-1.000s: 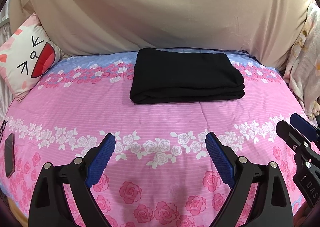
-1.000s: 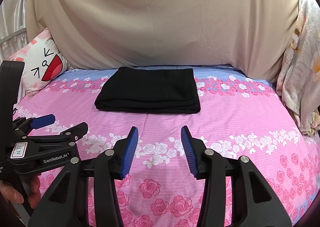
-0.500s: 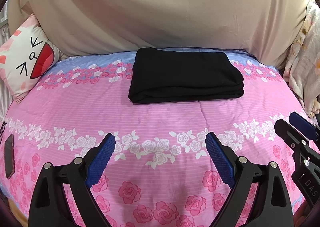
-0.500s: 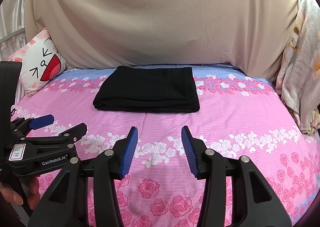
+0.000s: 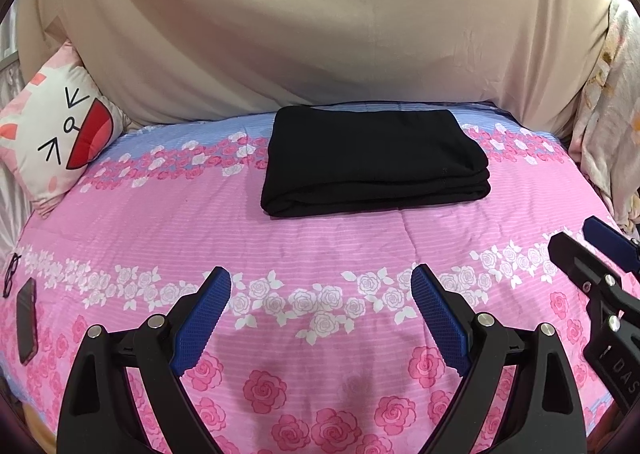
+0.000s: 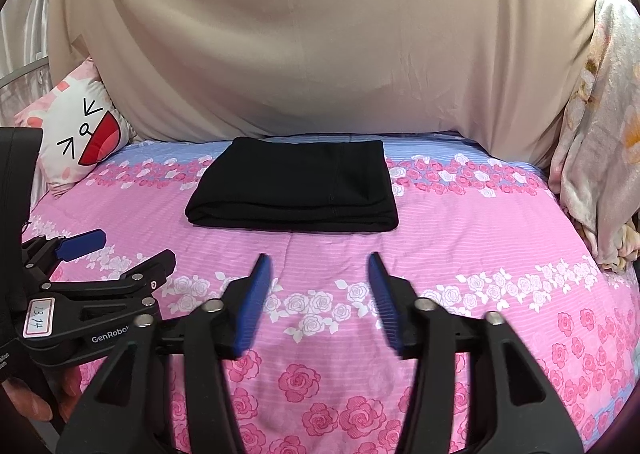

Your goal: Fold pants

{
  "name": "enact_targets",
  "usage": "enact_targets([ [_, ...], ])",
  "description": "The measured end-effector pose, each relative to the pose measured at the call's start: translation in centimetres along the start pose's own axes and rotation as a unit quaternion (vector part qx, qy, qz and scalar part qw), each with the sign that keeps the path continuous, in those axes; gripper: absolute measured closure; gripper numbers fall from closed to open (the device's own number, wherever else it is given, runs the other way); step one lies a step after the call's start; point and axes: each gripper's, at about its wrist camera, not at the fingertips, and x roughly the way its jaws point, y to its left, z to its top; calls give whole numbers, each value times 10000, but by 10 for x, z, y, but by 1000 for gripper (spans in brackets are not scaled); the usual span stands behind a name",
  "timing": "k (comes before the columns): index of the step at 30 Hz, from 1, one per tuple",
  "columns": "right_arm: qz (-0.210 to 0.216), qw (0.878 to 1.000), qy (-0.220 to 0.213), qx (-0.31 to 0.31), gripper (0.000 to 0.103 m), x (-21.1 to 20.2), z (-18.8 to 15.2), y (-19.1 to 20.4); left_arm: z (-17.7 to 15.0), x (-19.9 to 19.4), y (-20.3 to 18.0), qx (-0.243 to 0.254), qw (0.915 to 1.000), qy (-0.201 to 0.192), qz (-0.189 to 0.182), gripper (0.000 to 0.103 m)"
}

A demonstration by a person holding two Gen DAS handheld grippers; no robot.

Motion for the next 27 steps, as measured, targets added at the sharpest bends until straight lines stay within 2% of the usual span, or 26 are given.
enact_targets([
  [27,39,10000,45,-79,43,4,-1,4,-2,-1,5,-20,10000,47,22,13],
])
